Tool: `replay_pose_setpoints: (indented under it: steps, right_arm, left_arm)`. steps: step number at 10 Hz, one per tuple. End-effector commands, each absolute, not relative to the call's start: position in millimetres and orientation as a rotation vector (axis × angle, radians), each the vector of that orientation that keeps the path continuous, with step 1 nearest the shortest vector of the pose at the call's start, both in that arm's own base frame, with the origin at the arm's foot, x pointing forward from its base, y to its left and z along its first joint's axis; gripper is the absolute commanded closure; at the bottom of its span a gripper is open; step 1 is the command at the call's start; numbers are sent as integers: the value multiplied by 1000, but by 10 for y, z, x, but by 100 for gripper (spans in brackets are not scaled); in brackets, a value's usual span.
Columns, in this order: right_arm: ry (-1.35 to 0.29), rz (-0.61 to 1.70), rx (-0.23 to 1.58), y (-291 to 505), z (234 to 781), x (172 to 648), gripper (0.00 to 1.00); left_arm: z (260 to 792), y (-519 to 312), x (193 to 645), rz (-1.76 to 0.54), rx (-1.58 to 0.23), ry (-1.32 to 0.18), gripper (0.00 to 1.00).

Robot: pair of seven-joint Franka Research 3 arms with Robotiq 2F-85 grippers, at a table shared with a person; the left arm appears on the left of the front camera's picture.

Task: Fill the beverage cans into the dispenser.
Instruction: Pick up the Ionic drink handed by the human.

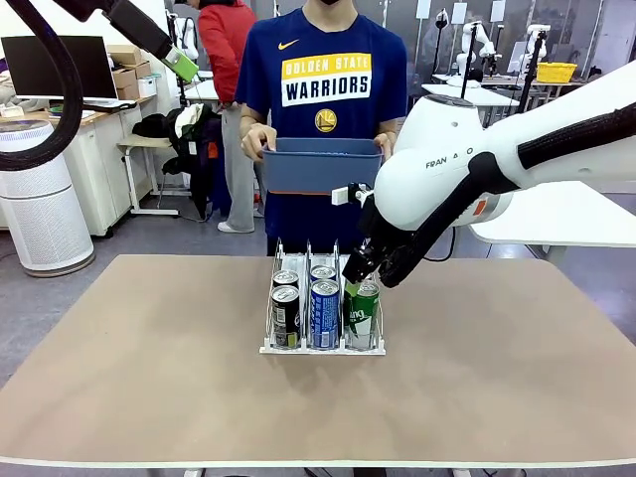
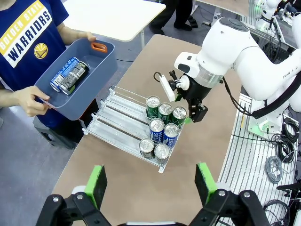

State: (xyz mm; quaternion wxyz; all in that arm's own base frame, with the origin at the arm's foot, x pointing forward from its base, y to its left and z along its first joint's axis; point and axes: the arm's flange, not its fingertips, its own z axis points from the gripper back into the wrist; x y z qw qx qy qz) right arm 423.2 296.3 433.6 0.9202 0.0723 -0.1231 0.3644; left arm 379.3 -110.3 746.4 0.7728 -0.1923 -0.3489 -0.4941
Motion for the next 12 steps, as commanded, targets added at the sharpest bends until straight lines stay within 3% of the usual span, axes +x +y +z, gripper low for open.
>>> replay_pose_setpoints:
  steps: [1, 7, 8, 12]
  right_arm:
    - [-245, 758, 146, 2990, 4297, 4258, 0]
    - [-246, 749, 150, 2971, 4303, 4247, 4]
    - [-204, 794, 199, 2897, 4509, 4239, 0]
    - [-359, 896, 273, 2491, 5759, 4441, 0]
  left_arm:
    - [7460, -1091, 3776, -1066, -413, -746, 0]
    - [7460, -1091, 3776, -1066, -413, -746, 0]
    - [7460, -1091, 3776, -1066, -413, -746, 0]
    - [7460, -1091, 3776, -1066, -413, -746, 0]
